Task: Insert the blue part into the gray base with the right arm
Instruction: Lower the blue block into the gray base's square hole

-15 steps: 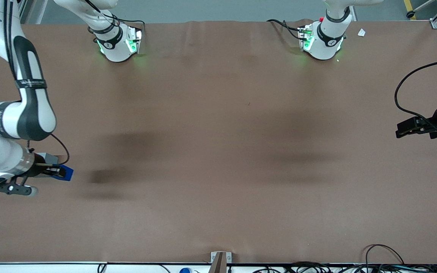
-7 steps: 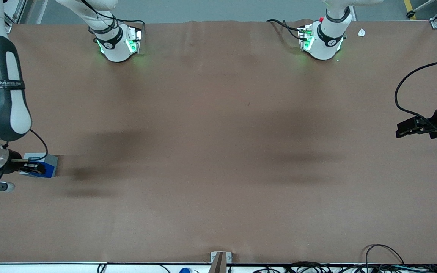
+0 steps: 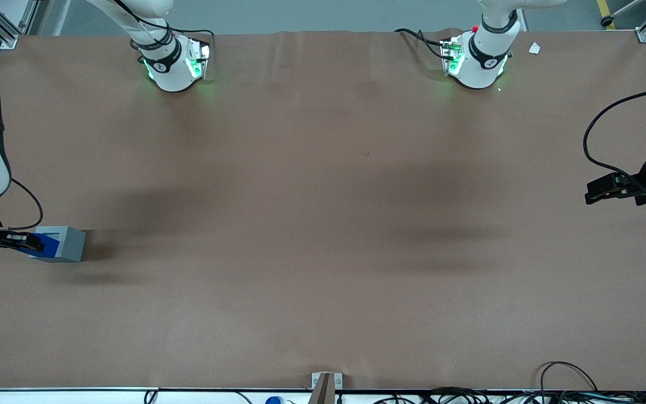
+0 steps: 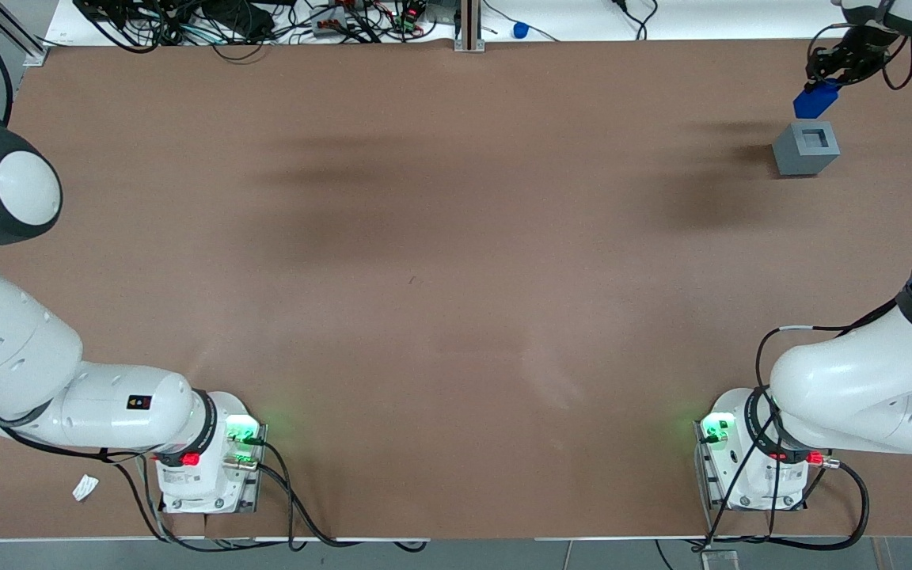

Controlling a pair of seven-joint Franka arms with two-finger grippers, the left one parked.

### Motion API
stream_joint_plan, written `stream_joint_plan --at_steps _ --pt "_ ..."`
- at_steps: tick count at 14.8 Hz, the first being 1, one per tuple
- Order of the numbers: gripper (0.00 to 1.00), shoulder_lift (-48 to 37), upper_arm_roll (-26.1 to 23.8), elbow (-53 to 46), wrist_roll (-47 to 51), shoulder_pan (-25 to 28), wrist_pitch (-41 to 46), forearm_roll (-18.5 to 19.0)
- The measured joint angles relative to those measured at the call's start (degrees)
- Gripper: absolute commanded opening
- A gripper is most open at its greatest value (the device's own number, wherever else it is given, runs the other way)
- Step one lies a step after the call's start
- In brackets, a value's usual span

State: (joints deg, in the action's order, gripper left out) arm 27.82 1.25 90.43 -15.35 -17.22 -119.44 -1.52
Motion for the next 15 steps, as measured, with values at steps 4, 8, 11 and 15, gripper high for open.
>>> stream_joint_plan --at_steps 4,8,11,15 --pt "0.16 0.0 0.0 0.0 -3.0 -2.3 -0.3 -0.4" --pt "0.16 0.1 0.0 0.1 -4.6 -2.7 -0.6 -0.5" --pt "0.16 0.4 0.0 0.3 -5.7 -2.9 -0.7 -0.5" --pt "0.16 1.6 0.0 0.5 -7.3 -3.4 -0.7 -0.5"
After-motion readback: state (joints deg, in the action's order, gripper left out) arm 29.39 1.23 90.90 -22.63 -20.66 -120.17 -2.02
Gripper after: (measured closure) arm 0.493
